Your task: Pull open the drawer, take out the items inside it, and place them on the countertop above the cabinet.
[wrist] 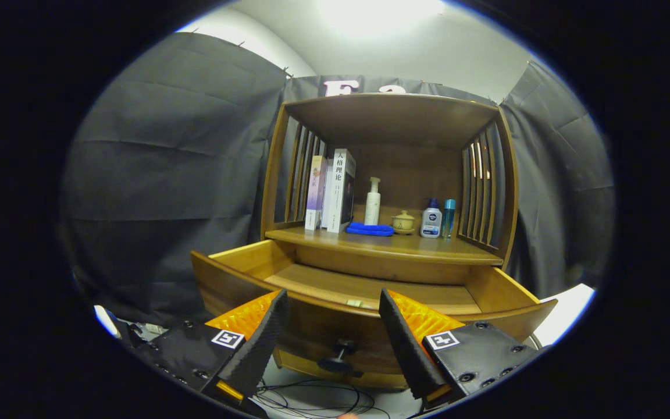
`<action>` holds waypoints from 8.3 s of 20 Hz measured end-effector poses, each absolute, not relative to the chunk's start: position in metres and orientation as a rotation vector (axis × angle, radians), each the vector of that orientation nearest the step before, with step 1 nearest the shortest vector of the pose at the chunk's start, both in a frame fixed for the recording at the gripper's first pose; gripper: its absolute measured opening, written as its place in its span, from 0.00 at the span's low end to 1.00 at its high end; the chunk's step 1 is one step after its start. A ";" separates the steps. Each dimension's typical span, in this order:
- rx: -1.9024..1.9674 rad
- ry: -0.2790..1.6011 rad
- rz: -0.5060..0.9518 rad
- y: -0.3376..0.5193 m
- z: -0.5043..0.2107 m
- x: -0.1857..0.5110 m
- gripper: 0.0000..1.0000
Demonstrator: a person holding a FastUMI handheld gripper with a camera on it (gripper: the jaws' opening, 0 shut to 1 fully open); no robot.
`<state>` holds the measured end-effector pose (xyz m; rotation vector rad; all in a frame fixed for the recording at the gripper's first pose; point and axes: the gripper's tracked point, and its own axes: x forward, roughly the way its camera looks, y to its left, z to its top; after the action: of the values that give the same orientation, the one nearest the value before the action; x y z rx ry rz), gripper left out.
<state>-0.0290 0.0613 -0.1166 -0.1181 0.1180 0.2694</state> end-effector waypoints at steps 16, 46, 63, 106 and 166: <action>-0.085 0.463 0.346 0.069 -0.126 0.068 0.98; -0.039 0.861 0.355 0.064 -0.204 0.083 0.18; 0.021 0.463 0.304 0.051 -0.081 0.119 0.18; -0.045 0.065 0.141 0.034 -0.004 0.072 0.98; -0.070 0.176 -0.039 0.011 -0.178 0.076 1.00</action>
<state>0.0758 0.0110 -0.1785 -0.0701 0.1758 -0.0387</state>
